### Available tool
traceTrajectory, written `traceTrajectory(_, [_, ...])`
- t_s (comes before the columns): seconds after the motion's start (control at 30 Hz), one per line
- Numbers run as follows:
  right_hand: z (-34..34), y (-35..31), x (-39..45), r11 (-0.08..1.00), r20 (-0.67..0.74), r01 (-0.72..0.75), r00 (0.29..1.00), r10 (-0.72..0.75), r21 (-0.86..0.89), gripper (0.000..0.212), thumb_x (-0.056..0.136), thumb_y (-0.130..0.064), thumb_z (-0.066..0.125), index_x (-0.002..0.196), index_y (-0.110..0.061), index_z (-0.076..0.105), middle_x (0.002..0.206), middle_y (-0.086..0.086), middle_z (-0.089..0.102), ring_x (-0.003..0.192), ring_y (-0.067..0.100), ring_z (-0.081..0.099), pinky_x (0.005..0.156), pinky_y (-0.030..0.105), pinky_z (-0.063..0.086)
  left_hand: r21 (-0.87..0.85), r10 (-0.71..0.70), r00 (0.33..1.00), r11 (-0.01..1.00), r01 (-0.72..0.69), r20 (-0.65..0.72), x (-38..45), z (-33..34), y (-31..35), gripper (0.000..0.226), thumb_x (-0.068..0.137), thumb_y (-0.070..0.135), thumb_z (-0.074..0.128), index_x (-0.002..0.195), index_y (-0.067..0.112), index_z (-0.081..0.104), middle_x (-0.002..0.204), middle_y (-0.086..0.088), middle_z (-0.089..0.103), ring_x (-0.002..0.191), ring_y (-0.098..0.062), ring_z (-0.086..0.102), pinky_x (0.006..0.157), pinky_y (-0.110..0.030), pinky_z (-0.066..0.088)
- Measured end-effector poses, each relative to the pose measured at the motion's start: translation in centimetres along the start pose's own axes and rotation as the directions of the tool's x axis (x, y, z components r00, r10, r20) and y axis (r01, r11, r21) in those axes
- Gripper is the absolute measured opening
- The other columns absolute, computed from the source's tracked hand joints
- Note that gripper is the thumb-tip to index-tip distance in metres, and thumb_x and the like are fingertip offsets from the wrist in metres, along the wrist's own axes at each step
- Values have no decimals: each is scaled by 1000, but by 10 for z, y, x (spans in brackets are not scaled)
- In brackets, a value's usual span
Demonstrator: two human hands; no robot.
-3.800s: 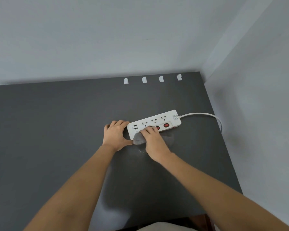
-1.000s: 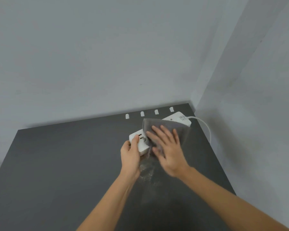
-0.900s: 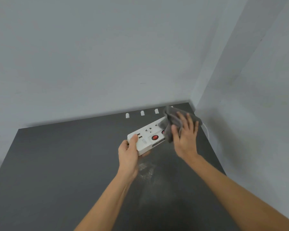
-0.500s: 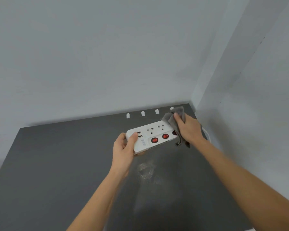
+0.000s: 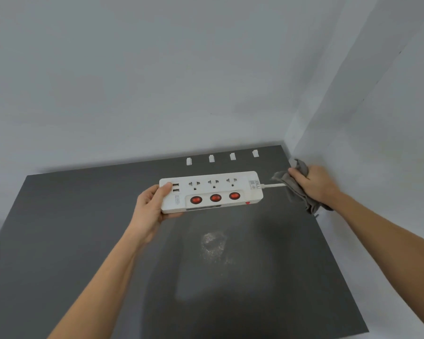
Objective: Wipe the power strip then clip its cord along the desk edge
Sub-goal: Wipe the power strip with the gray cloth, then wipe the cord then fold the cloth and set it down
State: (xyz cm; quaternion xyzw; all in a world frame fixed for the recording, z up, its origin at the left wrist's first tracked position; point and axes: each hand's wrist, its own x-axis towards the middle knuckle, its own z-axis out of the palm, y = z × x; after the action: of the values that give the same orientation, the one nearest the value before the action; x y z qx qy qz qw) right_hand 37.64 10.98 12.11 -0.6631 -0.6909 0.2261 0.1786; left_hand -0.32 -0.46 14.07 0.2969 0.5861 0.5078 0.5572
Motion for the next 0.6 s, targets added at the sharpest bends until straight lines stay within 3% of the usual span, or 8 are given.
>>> traceTrajectory(0.07, [0,10,4,999,-25,-54,998,54,-8,54,92,-43,46,52,-9,54,52,14,58,55,32,58,51,35,40,4,-28,1000,1000,28,-7,10,-11,-5,23,96,23,52,100,6,66,89,-5,76,76,-16,73,59,-30,61])
traceTrajectory(0.17, [-4,28,8,981,-65,-190,979,192,30,61,89,-53,46,56,-4,59,58,18,62,59,32,59,57,37,43,3,-103,995,995,103,-9,30,-31,-16,24,97,25,50,105,8,65,99,-9,73,82,-16,73,66,-31,62])
traceTrajectory(0.27, [0,41,12,949,12,-297,955,297,103,58,82,-62,51,62,-10,64,61,9,63,61,22,58,58,31,42,-25,-179,982,984,178,-65,56,-45,-33,32,97,27,51,120,6,51,108,-10,68,92,-20,69,66,-32,62])
traceTrajectory(0.37, [10,44,22,949,116,-288,955,274,130,43,78,-60,60,74,-17,67,70,6,68,67,18,62,63,31,49,-31,-234,968,972,233,-84,83,-43,-48,34,98,26,49,124,5,42,109,-11,65,95,-22,66,64,-34,62])
traceTrajectory(0.47, [23,42,38,958,145,-243,964,221,153,20,83,-39,65,77,-20,65,75,9,65,66,17,58,59,28,42,4,-258,957,965,261,-134,113,-38,-60,34,99,25,47,125,4,40,111,-11,63,95,-23,64,71,-40,59])
traceTrajectory(0.6, [42,48,61,965,127,-213,973,195,154,12,86,-31,64,79,-23,60,79,11,64,77,28,59,68,32,43,57,-269,939,956,287,-215,147,-39,-72,43,98,28,50,132,3,40,121,-14,59,104,-29,62,82,-46,53])
